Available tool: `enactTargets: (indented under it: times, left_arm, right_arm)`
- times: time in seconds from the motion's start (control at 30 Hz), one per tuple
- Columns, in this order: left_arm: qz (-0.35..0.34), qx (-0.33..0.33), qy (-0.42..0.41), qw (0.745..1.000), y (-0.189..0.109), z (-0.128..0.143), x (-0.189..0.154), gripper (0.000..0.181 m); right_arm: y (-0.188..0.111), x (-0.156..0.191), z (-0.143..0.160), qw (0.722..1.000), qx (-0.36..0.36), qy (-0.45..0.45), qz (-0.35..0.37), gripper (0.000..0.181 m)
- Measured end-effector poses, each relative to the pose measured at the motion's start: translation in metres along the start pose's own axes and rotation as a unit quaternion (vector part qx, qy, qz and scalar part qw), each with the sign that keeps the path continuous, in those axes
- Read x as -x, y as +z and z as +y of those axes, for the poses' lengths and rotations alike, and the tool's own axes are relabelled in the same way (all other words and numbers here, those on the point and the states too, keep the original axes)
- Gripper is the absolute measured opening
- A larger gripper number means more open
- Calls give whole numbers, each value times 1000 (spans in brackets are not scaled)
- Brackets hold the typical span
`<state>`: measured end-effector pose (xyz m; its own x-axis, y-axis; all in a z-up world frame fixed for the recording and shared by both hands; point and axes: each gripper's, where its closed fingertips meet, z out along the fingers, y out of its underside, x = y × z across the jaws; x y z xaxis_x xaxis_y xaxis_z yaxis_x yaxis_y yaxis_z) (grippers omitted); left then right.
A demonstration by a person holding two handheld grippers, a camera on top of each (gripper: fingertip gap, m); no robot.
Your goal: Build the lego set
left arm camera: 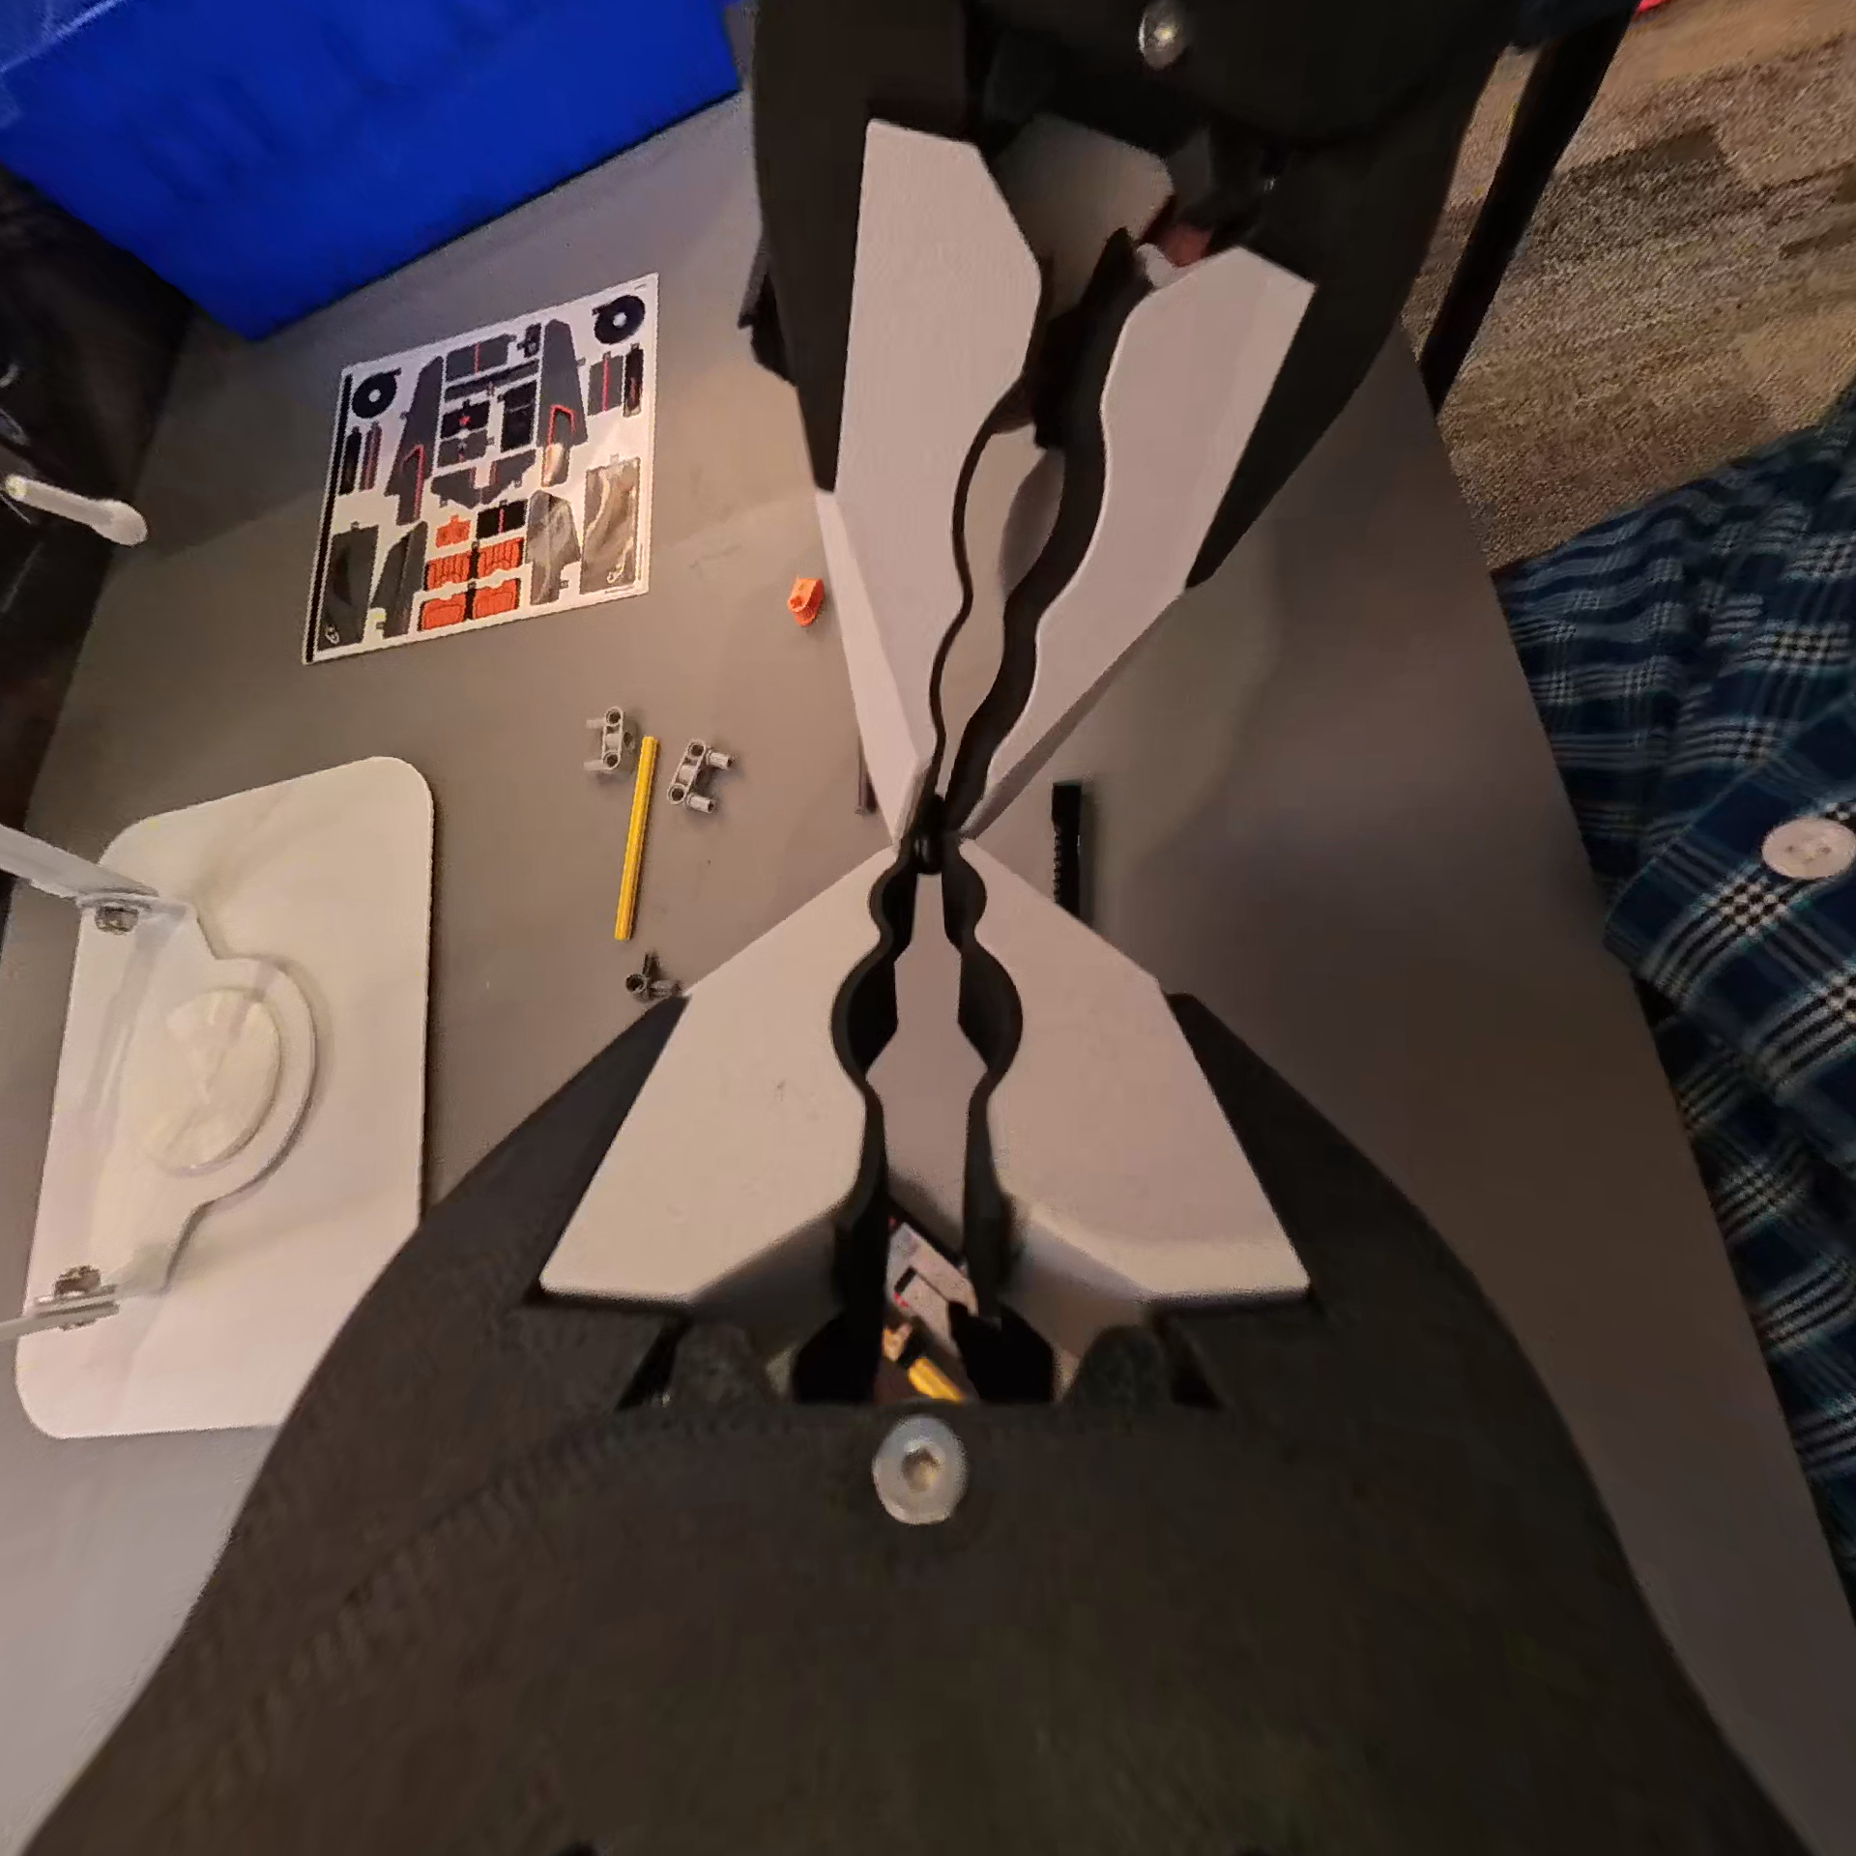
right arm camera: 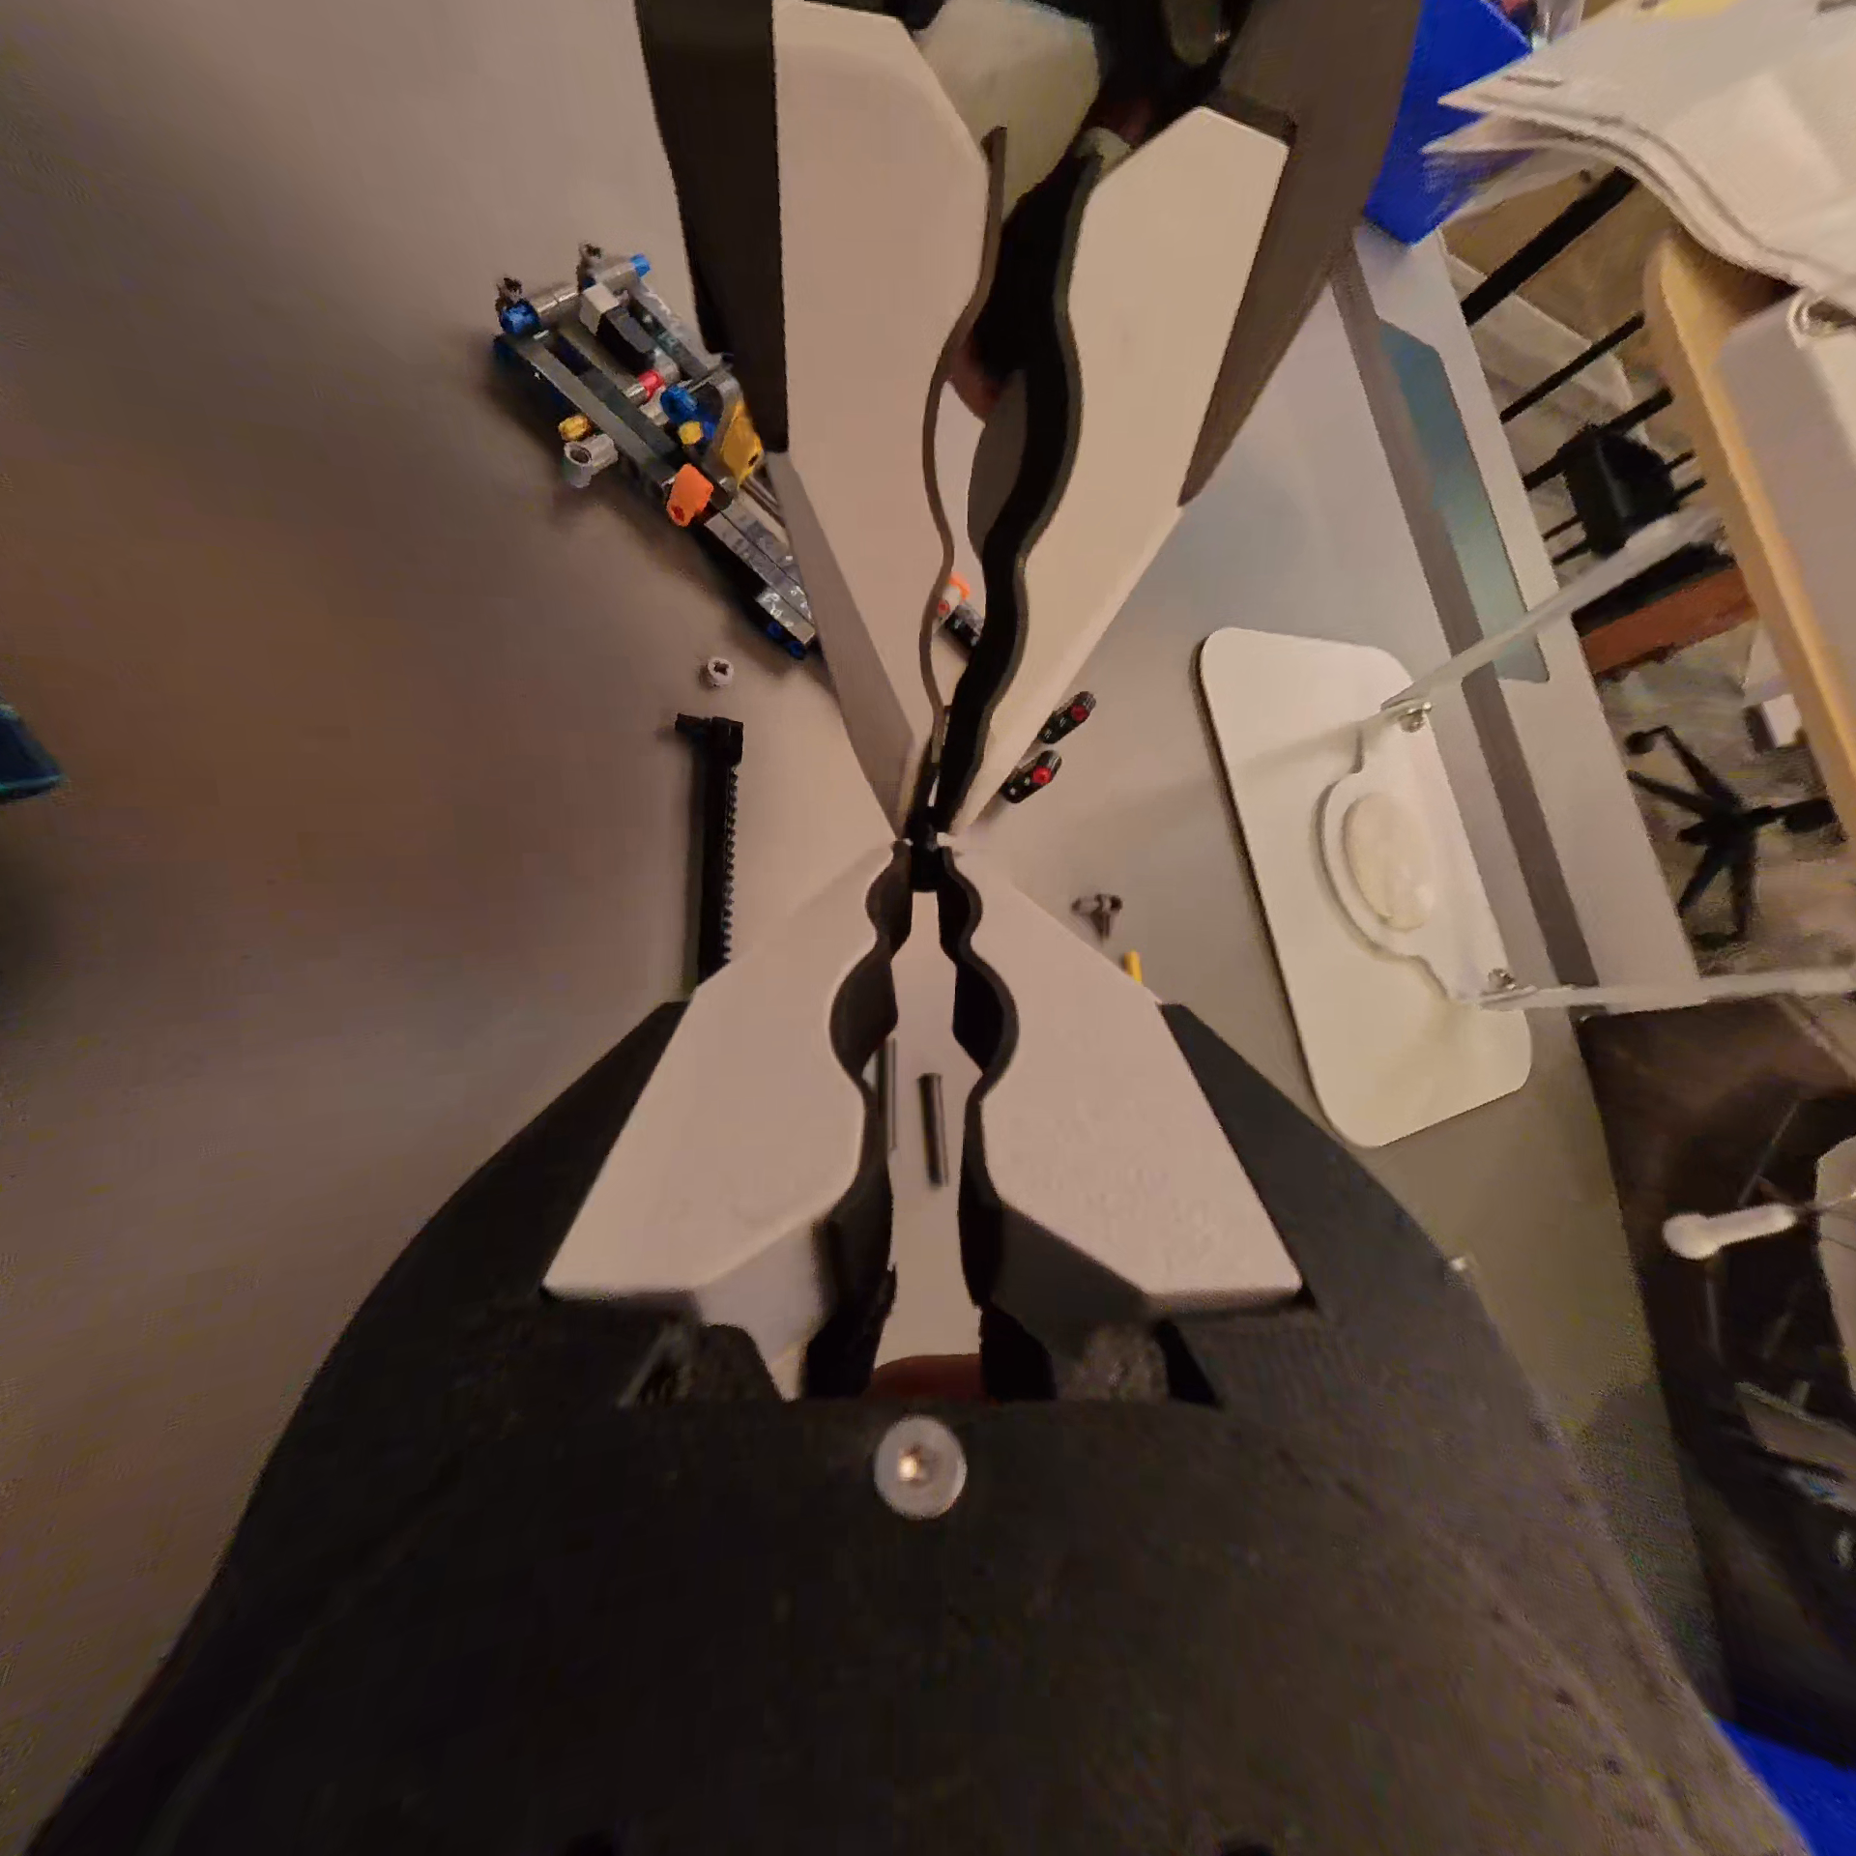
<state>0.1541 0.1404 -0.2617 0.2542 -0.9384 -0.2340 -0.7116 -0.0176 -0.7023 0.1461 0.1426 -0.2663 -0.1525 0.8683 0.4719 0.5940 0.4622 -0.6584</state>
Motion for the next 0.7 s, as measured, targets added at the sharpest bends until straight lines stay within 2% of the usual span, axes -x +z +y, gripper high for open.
enactTargets:
  times: [0.03, 0.13, 0.27, 0.5, 0.53, 0.63, 0.7]
  left_arm:
    - [2, 3, -8, 1000, 0, 1, 0, 4]
    - [25, 30, -42, 998, 2, 14, -7, 16]
    - [51, 79, -55, 994, 22, 32, -28, 23]
    - [21, 167, -45, 985, 45, 61, -30, 12]
    - [23, 165, -63, 984, 46, 60, -32, 5]
    - [3, 173, -115, 978, 45, 62, -31, 6]
    - [-34, 177, -172, 968, 45, 63, -29, 7]
  right_arm:
    - [-2, 0, 2, 1000, 0, 16, -1, 1]
    - [-12, 3, 16, 997, 3, 71, -6, 1]
    - [-28, 17, 45, 991, 22, 134, -12, 2]
    - [-33, 52, 66, 978, 52, 198, -48, 2]
    - [-32, 54, 69, 976, 55, 206, -49, 1]
    - [-28, 54, 73, 973, 55, 220, -45, 2]
    - [-25, 51, 75, 971, 56, 229, -38, 2]
